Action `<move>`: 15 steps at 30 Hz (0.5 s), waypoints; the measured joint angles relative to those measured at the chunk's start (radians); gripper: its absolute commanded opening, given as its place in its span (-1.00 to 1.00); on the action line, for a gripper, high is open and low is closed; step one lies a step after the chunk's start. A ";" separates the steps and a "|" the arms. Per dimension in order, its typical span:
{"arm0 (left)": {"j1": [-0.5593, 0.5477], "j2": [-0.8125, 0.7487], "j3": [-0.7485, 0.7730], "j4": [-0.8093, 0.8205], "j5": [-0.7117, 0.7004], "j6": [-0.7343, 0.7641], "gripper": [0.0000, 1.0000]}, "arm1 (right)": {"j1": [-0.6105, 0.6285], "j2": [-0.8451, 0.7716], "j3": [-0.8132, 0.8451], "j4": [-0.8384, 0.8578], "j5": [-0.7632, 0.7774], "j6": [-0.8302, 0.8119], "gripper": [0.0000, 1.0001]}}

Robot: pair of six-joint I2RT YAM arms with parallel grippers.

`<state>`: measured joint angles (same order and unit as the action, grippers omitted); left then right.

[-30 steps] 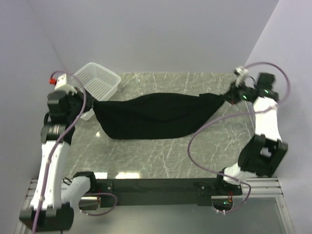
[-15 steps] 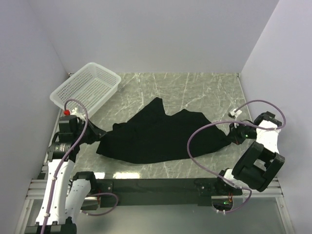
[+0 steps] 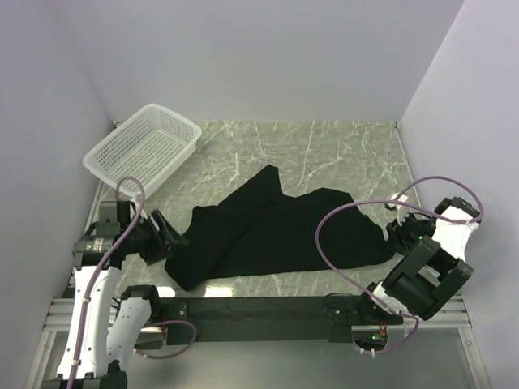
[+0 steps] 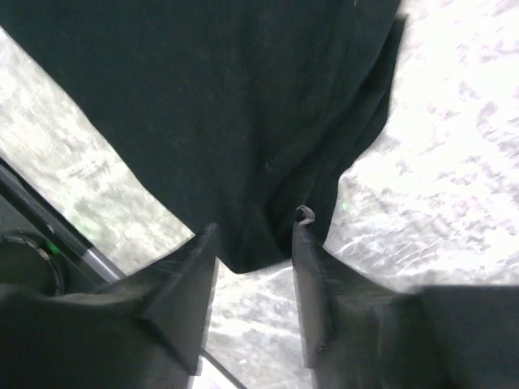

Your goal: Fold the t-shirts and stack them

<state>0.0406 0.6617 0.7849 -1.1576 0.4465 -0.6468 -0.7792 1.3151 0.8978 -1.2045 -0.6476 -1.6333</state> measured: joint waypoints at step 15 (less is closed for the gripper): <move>0.000 0.222 -0.073 0.485 -0.073 -0.072 0.44 | 0.436 -0.002 0.037 0.294 -0.131 0.538 0.16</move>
<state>0.0402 0.8837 0.7120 -0.6724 0.3737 -0.7185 -0.3428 1.3132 0.9352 -0.9100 -0.7788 -1.0954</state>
